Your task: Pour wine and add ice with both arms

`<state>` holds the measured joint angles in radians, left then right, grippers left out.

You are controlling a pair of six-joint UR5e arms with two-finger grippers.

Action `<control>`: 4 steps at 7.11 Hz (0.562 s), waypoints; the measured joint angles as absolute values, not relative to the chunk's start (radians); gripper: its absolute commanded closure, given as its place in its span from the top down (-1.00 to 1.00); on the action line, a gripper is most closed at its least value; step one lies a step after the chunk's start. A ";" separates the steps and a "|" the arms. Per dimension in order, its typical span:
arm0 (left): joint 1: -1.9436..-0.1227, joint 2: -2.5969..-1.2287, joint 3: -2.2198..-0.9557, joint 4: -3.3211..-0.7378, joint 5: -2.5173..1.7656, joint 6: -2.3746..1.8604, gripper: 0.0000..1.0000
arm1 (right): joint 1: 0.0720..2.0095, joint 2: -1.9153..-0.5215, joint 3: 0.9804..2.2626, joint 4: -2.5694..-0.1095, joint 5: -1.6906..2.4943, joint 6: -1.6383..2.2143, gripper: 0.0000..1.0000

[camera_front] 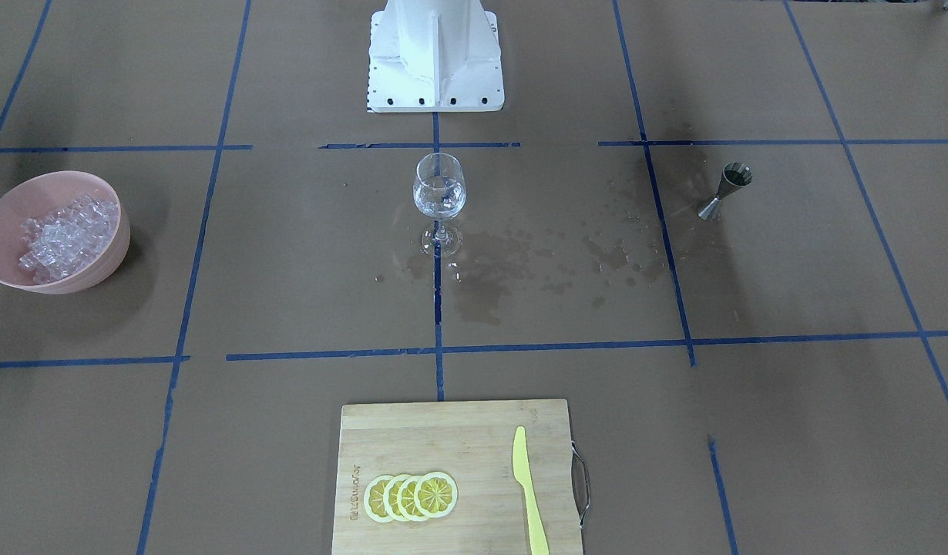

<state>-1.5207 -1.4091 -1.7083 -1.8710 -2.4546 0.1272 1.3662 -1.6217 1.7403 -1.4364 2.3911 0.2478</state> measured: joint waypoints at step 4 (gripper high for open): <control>-1.492 -1.390 -1.700 -2.041 -2.492 0.118 1.00 | 1.346 -1.581 1.744 -1.434 2.392 0.257 1.00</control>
